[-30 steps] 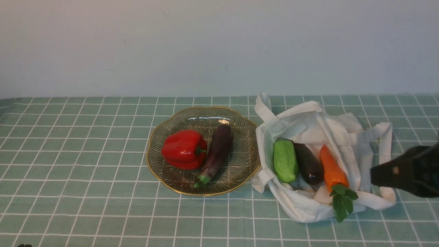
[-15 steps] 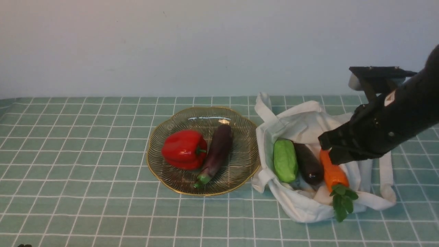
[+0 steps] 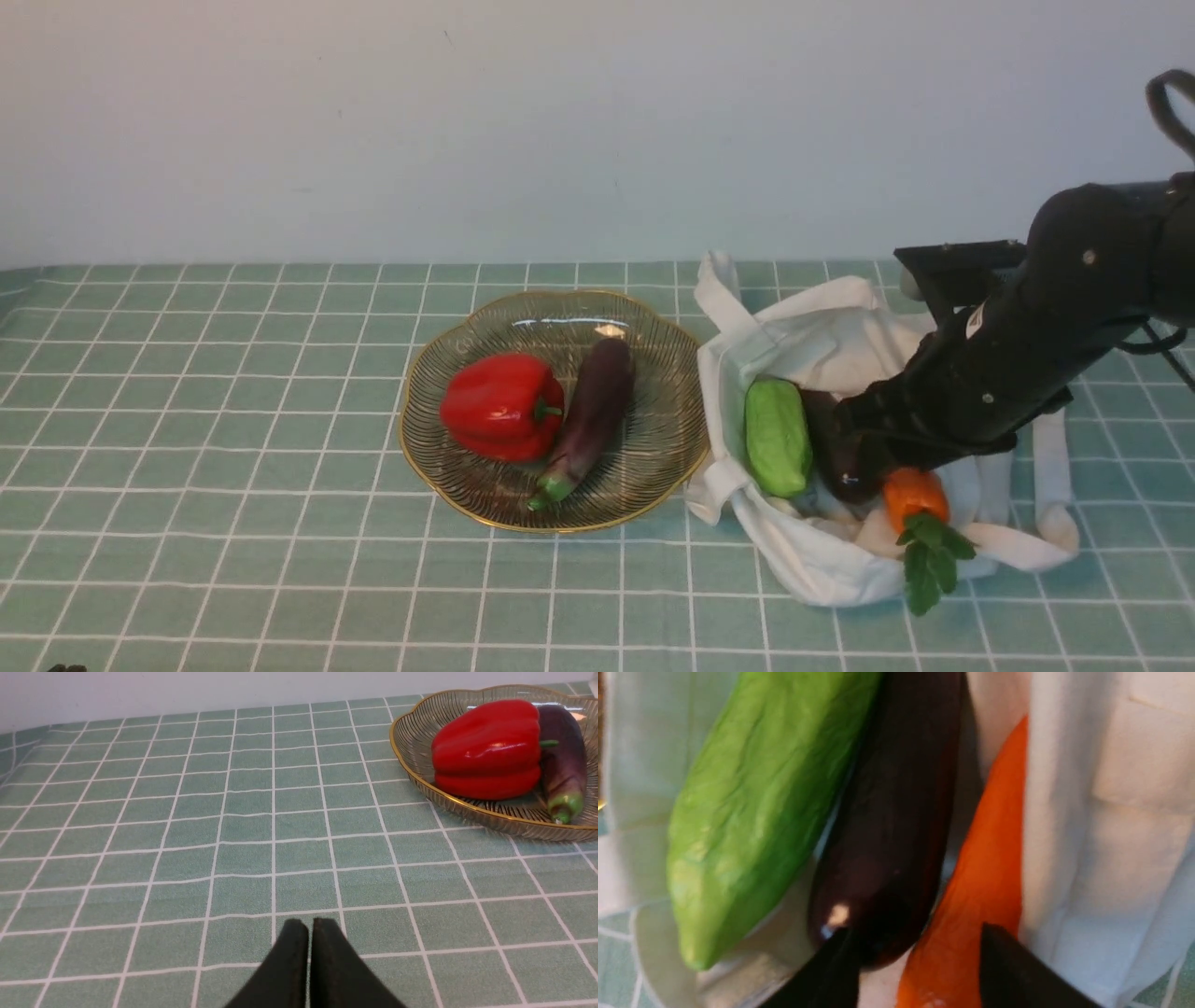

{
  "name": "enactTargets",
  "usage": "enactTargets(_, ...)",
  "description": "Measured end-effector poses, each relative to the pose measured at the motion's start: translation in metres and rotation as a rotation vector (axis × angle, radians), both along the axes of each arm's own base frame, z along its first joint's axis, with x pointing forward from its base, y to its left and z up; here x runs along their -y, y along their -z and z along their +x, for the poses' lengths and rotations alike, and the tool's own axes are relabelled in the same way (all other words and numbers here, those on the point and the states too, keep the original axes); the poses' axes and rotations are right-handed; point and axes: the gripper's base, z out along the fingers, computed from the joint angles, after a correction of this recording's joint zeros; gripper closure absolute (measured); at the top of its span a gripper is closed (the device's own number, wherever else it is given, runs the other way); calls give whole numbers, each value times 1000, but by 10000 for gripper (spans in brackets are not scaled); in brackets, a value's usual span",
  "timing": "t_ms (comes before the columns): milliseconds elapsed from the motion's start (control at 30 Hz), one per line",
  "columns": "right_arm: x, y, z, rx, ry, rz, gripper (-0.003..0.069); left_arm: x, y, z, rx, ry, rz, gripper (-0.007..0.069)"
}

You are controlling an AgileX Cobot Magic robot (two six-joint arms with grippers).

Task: Take vegetables from cloth bag on blue coffee tablecloth place on plate.
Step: 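Reach into the cloth bag and grasp a vegetable inside it with the right gripper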

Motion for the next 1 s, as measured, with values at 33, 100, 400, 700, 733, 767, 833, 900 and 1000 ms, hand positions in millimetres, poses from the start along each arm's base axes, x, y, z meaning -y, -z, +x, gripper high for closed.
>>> enactTargets(33,3,3,1,-8,13,-1,242,0,0,0,0,0,0,629)
enactTargets(100,5,5,3,-14,23,-4,217,0,0,0,0,0,0,629)
enactTargets(400,16,18,9,-53,68,-7,158,0,0,0,0,0,0,629)
enactTargets(700,11,18,7,-84,76,65,195,0,0,0,0,0,0,629)
enactTargets(733,10,18,6,-93,77,74,210,0,0,0,0,0,0,629)
enactTargets(767,9,18,6,-99,78,82,227,0,0,0,0,0,0,629)
enactTargets(833,9,18,5,-104,81,91,267,0,0,0,0,0,0,629)
enactTargets(900,9,18,5,-106,80,90,298,0,0,0,0,0,0,629)
enactTargets(1000,9,18,5,-107,80,90,316,0,0,0,0,0,0,629)
